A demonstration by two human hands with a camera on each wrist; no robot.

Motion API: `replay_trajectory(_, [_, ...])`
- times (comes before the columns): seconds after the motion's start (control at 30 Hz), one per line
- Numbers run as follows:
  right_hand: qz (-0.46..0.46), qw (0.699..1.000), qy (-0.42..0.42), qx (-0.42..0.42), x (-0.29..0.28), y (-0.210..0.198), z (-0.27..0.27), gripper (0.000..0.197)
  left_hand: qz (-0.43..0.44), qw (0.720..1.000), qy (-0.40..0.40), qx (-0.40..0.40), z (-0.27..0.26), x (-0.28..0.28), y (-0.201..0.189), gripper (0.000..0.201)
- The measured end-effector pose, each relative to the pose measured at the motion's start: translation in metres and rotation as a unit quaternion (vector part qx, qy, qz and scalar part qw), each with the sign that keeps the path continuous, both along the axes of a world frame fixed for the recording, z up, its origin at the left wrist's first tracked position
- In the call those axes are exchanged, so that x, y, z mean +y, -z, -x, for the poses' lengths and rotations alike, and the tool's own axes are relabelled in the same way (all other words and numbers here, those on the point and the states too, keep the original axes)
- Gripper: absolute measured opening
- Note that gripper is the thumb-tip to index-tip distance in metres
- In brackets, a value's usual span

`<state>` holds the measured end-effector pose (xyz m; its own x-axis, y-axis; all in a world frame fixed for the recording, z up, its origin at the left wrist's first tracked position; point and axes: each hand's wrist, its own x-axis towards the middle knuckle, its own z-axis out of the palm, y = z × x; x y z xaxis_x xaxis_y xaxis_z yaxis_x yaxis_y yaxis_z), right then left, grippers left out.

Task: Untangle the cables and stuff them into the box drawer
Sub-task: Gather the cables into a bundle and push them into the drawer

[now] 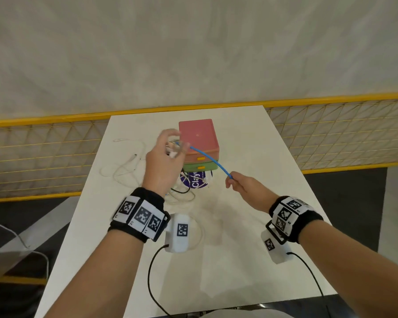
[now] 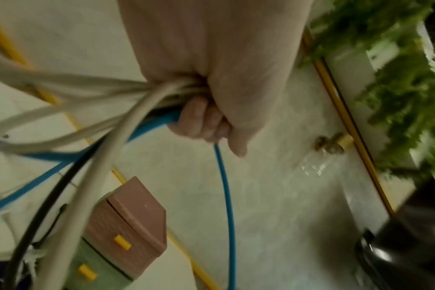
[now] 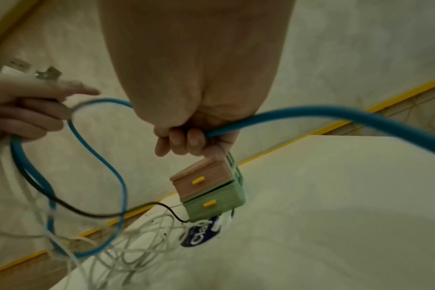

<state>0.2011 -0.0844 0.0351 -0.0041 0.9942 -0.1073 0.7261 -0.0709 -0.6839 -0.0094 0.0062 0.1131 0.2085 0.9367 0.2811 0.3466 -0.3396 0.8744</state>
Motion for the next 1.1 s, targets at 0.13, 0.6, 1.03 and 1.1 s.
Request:
replay_trajectory(0.13, [-0.061,0.997,-0.039,0.014,0.010,-0.020,0.016,0.020,0.044,0.964,0.180,0.191,-0.014,-0.017,0.016,0.029])
replay_trajectory(0.6, [-0.136,0.985,0.019,-0.103,0.079,-0.094,0.039,0.043,0.064,0.996,0.022,0.053,0.007,-0.010,0.016,0.057])
replay_trajectory(1.03, [-0.093,0.962,-0.111,0.233,0.049,-0.069,0.109,0.042,0.012,0.985,0.143,-0.097,-0.003,-0.024,-0.022,0.012])
replay_trajectory(1.1, [-0.120,0.956,-0.067,0.260,0.047,-0.065,0.116,0.022,0.020,0.982,0.172,-0.080,-0.001,-0.022,-0.025,0.025])
